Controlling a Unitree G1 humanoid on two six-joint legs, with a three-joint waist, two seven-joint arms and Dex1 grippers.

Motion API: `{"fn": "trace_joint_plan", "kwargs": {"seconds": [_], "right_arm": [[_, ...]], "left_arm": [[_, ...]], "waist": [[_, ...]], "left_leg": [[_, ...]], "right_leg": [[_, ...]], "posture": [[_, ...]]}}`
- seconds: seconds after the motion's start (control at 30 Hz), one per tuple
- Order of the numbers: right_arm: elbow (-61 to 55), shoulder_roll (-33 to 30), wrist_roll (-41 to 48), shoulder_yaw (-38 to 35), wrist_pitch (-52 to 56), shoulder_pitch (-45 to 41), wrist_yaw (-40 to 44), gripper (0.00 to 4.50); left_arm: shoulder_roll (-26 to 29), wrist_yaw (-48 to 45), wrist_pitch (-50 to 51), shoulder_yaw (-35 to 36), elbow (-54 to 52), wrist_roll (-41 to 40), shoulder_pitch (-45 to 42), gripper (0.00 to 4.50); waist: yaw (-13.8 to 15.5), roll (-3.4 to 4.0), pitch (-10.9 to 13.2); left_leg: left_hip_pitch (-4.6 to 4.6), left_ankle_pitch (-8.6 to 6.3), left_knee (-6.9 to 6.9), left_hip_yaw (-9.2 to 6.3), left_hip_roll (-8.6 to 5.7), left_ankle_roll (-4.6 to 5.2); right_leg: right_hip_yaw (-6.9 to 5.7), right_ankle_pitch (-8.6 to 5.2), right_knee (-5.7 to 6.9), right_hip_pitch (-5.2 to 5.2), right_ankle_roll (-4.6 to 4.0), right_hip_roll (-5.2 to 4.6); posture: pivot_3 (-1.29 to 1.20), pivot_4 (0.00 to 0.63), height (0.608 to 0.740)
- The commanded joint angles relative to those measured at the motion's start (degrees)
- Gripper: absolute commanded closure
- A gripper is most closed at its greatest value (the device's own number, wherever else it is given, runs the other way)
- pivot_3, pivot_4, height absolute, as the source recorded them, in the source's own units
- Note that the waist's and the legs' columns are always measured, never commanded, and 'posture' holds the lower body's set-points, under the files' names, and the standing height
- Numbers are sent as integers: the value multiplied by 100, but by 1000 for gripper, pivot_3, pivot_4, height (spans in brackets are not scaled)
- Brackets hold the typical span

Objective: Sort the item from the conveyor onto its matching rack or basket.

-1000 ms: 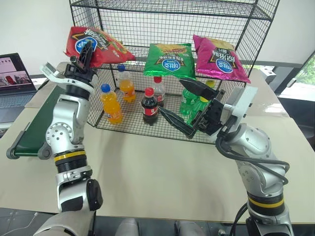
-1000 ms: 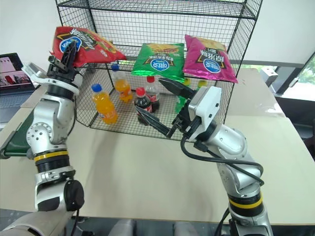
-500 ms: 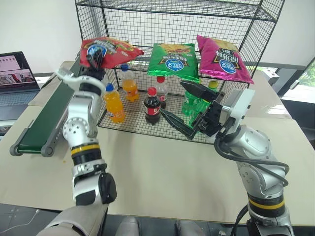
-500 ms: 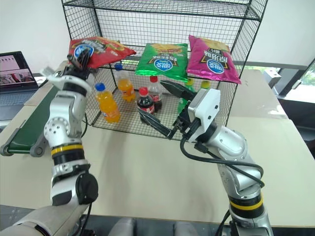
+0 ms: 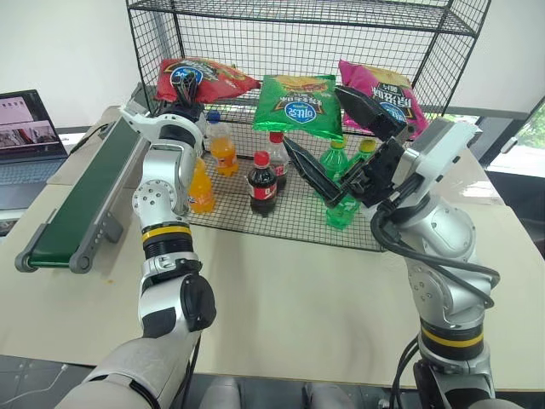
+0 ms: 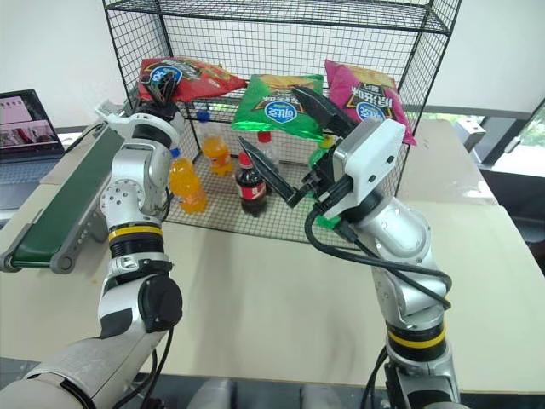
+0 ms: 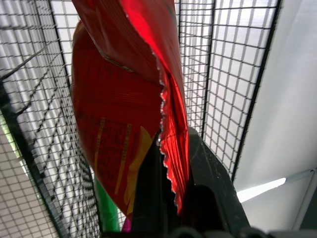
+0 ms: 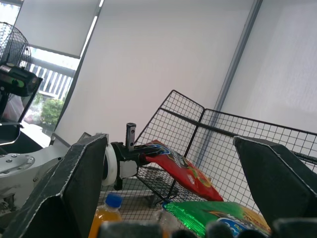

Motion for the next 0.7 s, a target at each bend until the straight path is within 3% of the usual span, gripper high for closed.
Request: {"fn": "trace_joint_plan", "kwargs": {"seconds": [0.03,0.2,0.4,0.43,0.7], "right_arm": [[-144,-7,51,-69,-65,0,-34,0],[-163,-20,93,-12,-13,73,28,0],[-155,-54,106,3,-17,157,103,0],[-163,-63,116,-1,-16,189,114,0],[-222,-158,170,6,-56,623,272,0]], "left_arm": [[-36,-83,-24,73,-71,100,-197,4440],[-123,-36,15,160,-175,111,-166,2921],[-244,456,401,165,-1125,-162,309,224],[-241,624,538,153,-1418,-274,479,33],[286,1923,1610,-27,-3274,-1458,2015,33]], "waist": [[2,0,0],[0,0,0],[-2,0,0],[-3,0,0],[-47,1,0]], "left_leg": [[0,0,0,0,0,0],[0,0,1,0,0,1],[1,0,0,0,1,1],[2,0,0,0,1,1],[7,1,8,-2,4,0]], "right_leg": [[0,0,0,0,0,0],[0,0,2,0,0,0],[0,0,3,0,0,0],[0,0,6,0,0,0],[-2,1,21,3,-1,-1]], "posture": [[0,150,740],[0,150,740],[0,150,740],[0,150,740],[0,150,740]]}}
